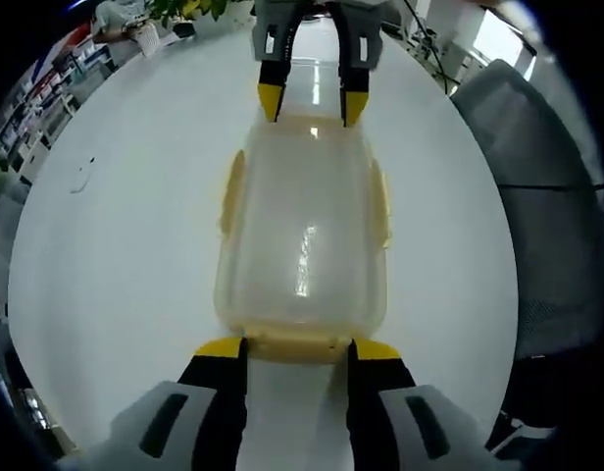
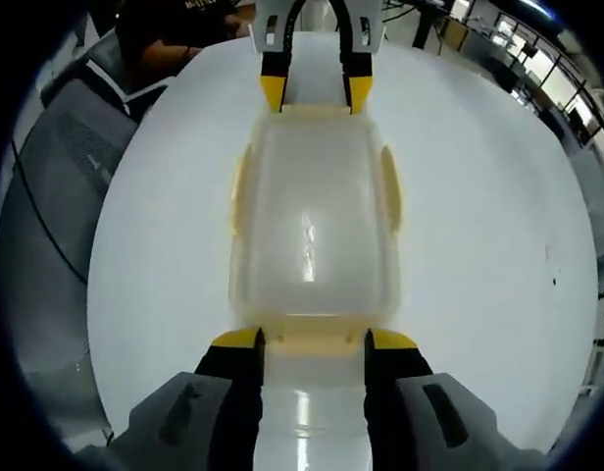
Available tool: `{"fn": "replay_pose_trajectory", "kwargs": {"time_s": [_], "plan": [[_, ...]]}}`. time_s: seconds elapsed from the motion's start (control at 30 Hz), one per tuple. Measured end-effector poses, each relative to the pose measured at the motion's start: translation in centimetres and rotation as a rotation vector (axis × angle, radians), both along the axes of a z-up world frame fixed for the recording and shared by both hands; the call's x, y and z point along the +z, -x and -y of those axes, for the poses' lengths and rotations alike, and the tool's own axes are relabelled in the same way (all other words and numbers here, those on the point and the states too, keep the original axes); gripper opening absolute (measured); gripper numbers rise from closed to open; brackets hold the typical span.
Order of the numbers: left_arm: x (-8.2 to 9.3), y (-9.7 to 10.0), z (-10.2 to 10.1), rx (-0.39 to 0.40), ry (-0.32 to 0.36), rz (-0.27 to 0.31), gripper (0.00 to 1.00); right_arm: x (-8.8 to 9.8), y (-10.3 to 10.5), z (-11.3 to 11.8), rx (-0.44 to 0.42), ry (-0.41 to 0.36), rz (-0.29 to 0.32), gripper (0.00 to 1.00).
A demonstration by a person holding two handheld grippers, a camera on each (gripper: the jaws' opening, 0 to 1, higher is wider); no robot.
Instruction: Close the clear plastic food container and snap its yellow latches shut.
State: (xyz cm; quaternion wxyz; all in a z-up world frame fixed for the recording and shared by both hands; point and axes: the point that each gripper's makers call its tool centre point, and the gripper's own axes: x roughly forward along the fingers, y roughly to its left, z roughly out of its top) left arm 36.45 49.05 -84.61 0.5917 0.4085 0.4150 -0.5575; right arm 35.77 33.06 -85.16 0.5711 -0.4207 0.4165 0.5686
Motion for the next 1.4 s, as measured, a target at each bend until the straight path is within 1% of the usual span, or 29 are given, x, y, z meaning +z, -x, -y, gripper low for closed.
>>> {"fn": "replay_pose_trajectory", "kwargs": {"time_s": [0.13,0.2,0.27,0.4,0.57,0.67,0.7,0.77,0.87,0.97,1.07,1.1,1.3,1.4], "plan": [[0.0,0.0,0.2,-0.022,0.004,0.004,0.34,0.0,0.0,0.0,0.006,0.005,0.000,0.38],[0.0,0.1,0.3,-0.033,-0.005,0.006,0.34,0.0,0.0,0.0,0.004,0.008,-0.001,0.38],[0.0,0.1,0.3,-0.033,-0.013,0.005,0.34,0.0,0.0,0.0,0.006,0.012,0.000,0.38],[0.1,0.0,0.3,-0.034,-0.001,0.003,0.33,0.1,-0.1,0.1,-0.001,0.013,0.001,0.37],[0.1,-0.1,0.3,-0.040,-0.002,0.001,0.33,0.1,-0.2,0.0,0.000,0.035,0.009,0.36],[0.1,-0.1,0.1,-0.042,-0.004,-0.003,0.32,0.2,-0.1,-0.2,-0.004,0.025,0.009,0.36],[0.1,0.1,0.0,-0.041,-0.010,-0.013,0.32,0.3,0.0,-0.2,-0.005,0.021,0.005,0.36],[0.2,0.3,-0.4,-0.034,-0.023,-0.026,0.32,1.0,0.3,-0.7,0.006,0.008,0.004,0.36],[1.1,0.2,-1.1,-0.022,-0.030,-0.019,0.33,2.1,0.1,-1.3,0.009,-0.023,0.014,0.36],[2.3,0.3,-1.3,-0.010,-0.022,-0.014,0.33,2.8,0.0,-1.4,0.021,-0.037,0.029,0.36],[3.1,0.7,-1.4,-0.006,-0.031,-0.015,0.33,3.6,0.3,-1.6,0.026,-0.057,0.021,0.36],[3.5,0.8,-1.4,-0.002,-0.035,-0.008,0.33,4.1,0.3,-1.6,0.033,-0.067,0.030,0.36],[5.4,1.4,-0.4,0.014,-0.033,0.009,0.33,5.7,0.7,-0.7,0.047,-0.080,0.045,0.36],[6.0,1.6,0.2,0.016,-0.036,0.015,0.33,6.3,0.8,-0.1,0.049,-0.087,0.051,0.36]]}}
